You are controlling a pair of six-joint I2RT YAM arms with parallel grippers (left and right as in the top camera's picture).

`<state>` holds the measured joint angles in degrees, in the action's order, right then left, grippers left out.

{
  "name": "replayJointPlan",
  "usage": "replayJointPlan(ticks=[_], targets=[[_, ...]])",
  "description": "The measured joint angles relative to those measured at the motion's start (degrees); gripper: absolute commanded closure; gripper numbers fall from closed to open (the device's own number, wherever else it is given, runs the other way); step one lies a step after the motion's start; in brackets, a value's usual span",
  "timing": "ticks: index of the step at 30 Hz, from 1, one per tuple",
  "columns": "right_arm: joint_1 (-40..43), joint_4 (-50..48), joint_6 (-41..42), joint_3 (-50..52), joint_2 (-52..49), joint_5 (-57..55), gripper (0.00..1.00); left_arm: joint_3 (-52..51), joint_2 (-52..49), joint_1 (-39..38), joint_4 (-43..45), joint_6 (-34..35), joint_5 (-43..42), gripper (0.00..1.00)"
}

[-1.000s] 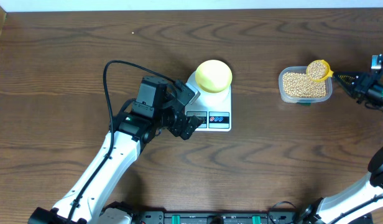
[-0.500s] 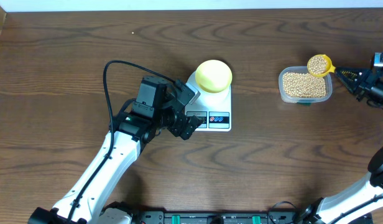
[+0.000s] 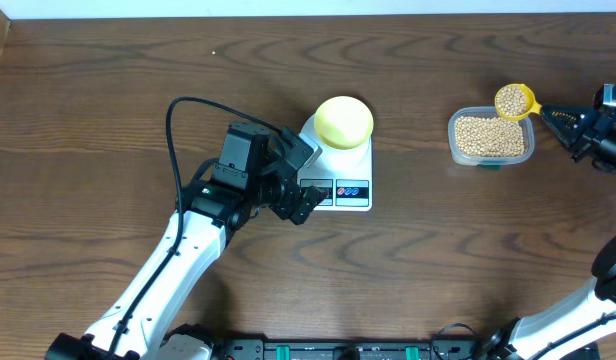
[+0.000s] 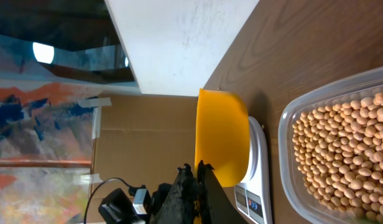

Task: Scoop item into bowl and weigh 50g on scale
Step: 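Lift the filled scoop up out of the tub with the right gripper, then carry the filled scoop left over the yellow bowl, right gripper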

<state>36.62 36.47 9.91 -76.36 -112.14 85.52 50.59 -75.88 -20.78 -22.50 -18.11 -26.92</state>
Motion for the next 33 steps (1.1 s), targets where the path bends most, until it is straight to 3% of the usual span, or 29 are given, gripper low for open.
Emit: replayJointPlan(ticks=[16, 33], targets=[[-0.2, -2.1, 1.7, 0.0, 0.0, 0.0, 0.99, 0.0, 0.0, 0.0, 0.0, 0.0, 0.0, 0.08], [-8.4, -22.6, 17.9, 0.2, 0.0, -1.5, 0.99, 0.0, 0.0, 0.0, 0.0, 0.0, 0.0, 0.08]])
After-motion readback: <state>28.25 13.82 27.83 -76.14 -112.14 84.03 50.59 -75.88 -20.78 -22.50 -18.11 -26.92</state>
